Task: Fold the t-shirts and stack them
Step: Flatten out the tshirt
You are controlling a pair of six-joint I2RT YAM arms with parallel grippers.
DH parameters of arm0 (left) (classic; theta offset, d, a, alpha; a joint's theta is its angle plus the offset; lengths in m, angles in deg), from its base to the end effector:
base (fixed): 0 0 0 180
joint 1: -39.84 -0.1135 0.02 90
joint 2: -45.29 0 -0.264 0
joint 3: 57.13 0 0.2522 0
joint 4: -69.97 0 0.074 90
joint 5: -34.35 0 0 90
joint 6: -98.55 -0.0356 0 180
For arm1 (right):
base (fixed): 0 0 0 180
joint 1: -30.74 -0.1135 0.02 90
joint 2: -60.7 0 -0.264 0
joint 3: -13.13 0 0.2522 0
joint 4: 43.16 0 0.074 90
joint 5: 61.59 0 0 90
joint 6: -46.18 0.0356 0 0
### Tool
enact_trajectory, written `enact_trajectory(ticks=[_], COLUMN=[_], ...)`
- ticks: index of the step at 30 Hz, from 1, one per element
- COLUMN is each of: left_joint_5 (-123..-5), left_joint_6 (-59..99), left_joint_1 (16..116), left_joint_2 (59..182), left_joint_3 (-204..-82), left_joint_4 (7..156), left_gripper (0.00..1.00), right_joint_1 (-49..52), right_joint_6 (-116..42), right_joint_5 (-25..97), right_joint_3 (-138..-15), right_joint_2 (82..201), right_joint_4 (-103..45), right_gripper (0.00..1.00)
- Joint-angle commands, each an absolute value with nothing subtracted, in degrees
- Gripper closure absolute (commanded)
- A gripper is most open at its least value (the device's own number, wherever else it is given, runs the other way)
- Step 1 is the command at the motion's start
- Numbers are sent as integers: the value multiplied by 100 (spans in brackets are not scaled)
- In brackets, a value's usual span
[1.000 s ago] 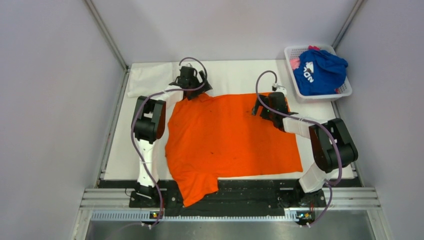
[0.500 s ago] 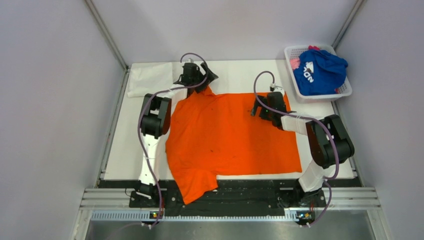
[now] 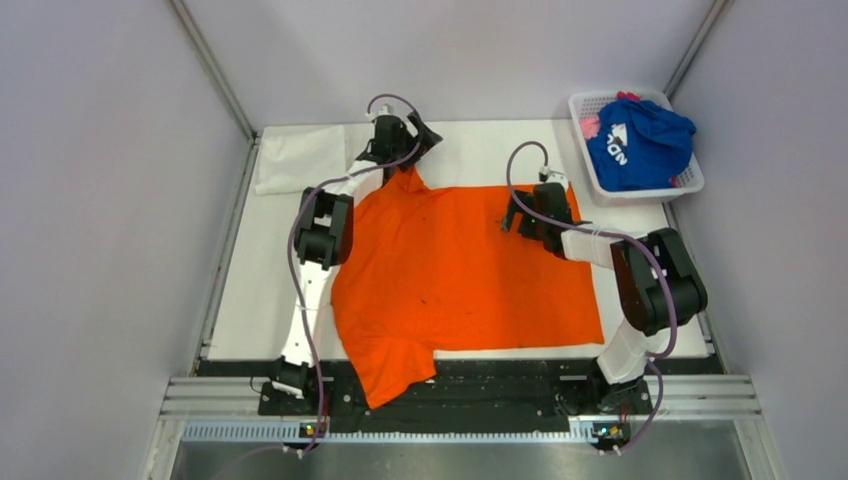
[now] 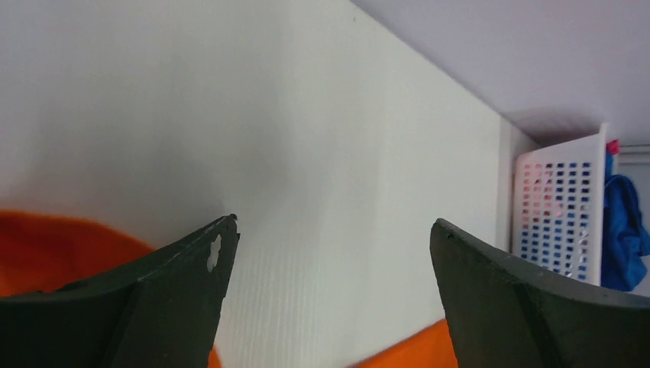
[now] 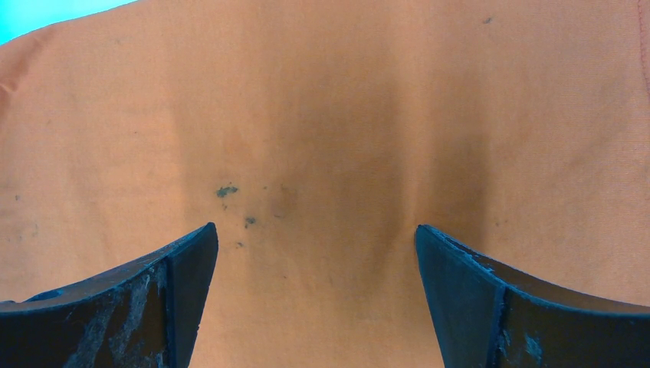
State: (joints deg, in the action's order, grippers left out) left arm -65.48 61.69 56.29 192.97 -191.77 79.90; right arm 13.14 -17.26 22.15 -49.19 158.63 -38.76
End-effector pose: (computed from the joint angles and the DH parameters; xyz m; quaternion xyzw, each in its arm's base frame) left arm 0.5634 -0.1727 0.1552 -0.2165 0.8033 -0.3726 0.4110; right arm 0.3303 0.1007 0.1578 0.0937 0.9004 0.1127 0.4096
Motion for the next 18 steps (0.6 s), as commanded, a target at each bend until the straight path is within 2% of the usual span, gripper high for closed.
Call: enact_trajectory(ticks=[1,8,13,18], left_joint_5=[-6068,-5732,-5687,-5722], left_joint_6=[5306,4990,5095,5366], left_joint_1=[5654,5685,5689,5690], left_joint_2=[17792,16262,16136,16336], left_joint_3=[-18303,-16143,-15613,-15587], left_joint_4=[7973,7532,7765,7897], left_gripper=[1,1,1,1], right_joint_1=[1294,1295,1290,1291], right_joint_6=[-1790,-1889,-1909,-1906], right_joint_5=[2193,2178,2124,2111], right_joint_3=[-5094,-5196,-5151,-5126], right_joint_2=[15969,15973,15951,15981], right_joint_4=[-3783,-3685,-3671,-3680], right_gripper=[1,1,1,1])
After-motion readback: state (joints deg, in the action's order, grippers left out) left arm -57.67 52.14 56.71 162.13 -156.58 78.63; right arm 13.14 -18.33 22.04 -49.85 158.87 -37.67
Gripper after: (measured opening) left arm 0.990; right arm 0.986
